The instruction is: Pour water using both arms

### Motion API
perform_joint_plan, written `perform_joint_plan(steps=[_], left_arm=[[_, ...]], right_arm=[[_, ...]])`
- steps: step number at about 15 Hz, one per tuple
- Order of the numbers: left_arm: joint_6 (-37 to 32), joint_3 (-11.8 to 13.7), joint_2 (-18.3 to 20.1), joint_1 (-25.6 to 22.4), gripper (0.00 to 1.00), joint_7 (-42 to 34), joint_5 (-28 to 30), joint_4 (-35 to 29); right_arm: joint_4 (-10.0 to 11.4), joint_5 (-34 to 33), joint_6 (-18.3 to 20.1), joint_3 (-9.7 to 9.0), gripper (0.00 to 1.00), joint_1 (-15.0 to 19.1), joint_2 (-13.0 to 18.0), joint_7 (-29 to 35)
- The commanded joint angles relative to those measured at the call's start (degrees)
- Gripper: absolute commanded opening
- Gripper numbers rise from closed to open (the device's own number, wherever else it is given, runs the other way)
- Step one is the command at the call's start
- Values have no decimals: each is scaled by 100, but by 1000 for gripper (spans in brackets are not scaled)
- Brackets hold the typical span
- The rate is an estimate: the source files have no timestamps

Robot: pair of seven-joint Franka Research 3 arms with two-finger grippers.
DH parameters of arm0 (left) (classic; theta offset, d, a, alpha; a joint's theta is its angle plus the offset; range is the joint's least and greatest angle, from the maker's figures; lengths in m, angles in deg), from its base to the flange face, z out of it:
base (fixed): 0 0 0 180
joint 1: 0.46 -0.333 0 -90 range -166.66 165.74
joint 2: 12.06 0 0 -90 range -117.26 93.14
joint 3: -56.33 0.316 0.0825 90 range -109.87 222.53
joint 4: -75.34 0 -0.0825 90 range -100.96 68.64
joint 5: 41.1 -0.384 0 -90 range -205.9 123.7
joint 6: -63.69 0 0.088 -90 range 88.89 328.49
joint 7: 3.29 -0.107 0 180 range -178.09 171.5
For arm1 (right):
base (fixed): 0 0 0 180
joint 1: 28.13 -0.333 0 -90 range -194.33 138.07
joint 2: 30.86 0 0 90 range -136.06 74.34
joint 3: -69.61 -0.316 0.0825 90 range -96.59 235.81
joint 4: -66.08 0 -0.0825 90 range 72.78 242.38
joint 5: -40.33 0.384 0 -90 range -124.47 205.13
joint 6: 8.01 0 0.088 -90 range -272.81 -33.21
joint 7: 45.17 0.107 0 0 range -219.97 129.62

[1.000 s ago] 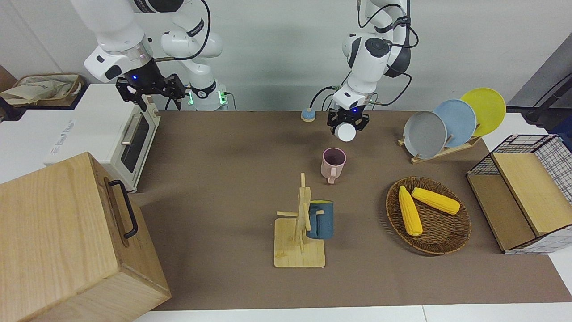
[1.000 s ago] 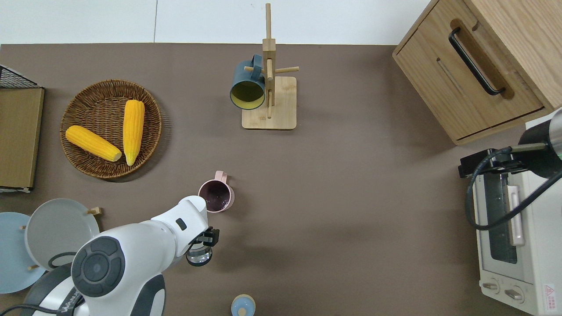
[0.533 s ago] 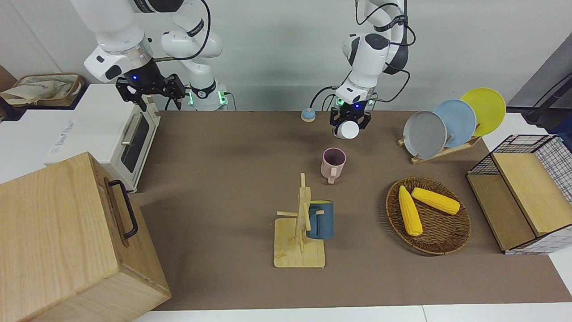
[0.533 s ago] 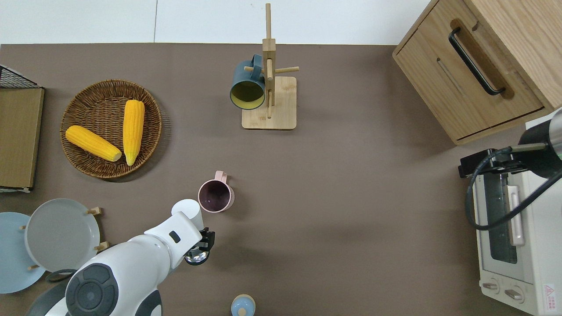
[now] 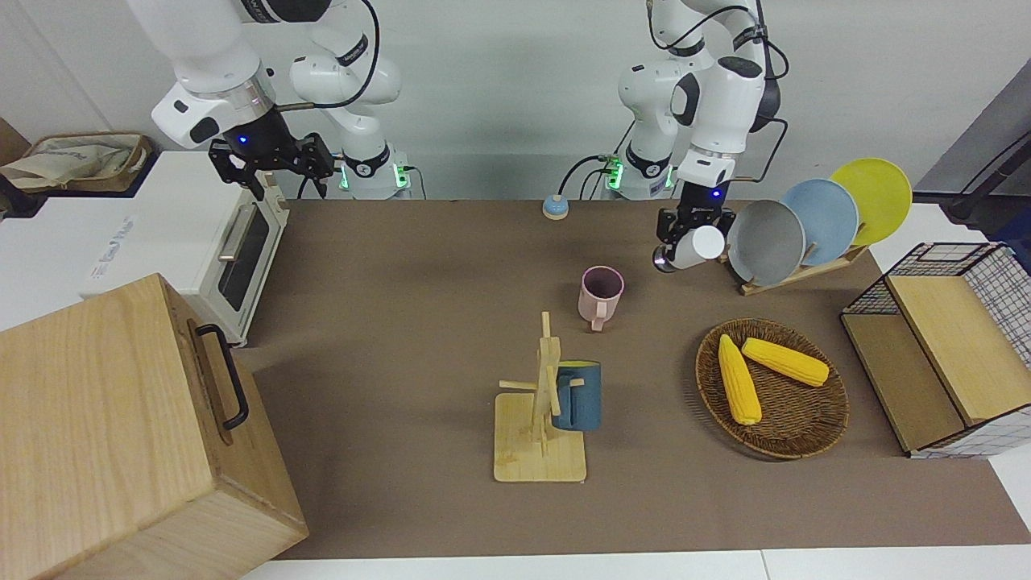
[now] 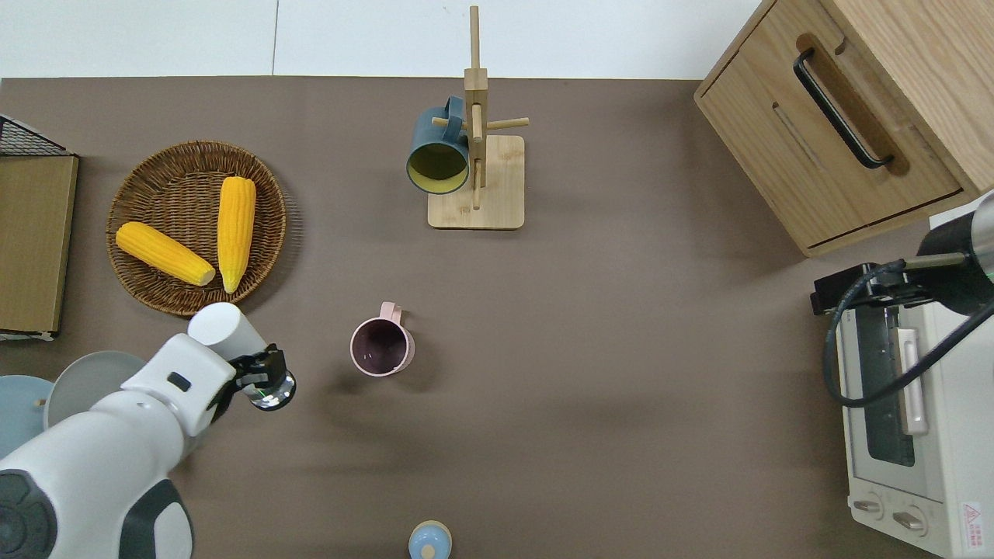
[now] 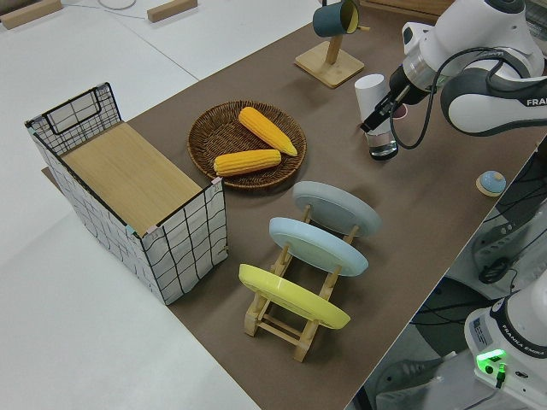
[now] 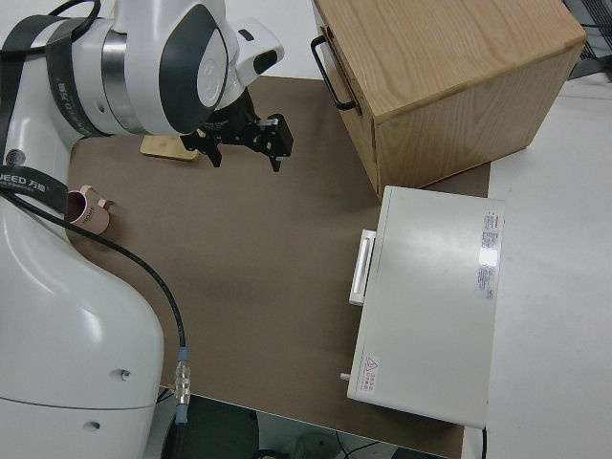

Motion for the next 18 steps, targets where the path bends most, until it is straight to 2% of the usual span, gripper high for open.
perform_joint_plan(steps=[1, 4, 10, 12, 14, 18], left_arm=[[54, -18, -161, -654, 0, -38, -358, 895], [46, -9, -512, -1172, 0, -126, -744, 1756], [-25, 17, -1409, -2165, 0, -898, -745, 3365], [-34, 166, -1646, -2359, 0, -1372, -623, 3647], [-16, 464, -1796, -2369, 0, -1820, -404, 3728], [28, 965, -2042, -2369, 0, -3295, 710, 3745]], right_arm=[[24, 102, -13, 0, 992, 35, 59, -125], [33, 102, -13, 0, 992, 35, 59, -125], [24, 102, -13, 0, 992, 35, 59, -125], [33, 102, -13, 0, 992, 35, 59, -125], [25, 102, -13, 0, 992, 35, 59, -125], [25, 102, -13, 0, 992, 35, 59, -125]])
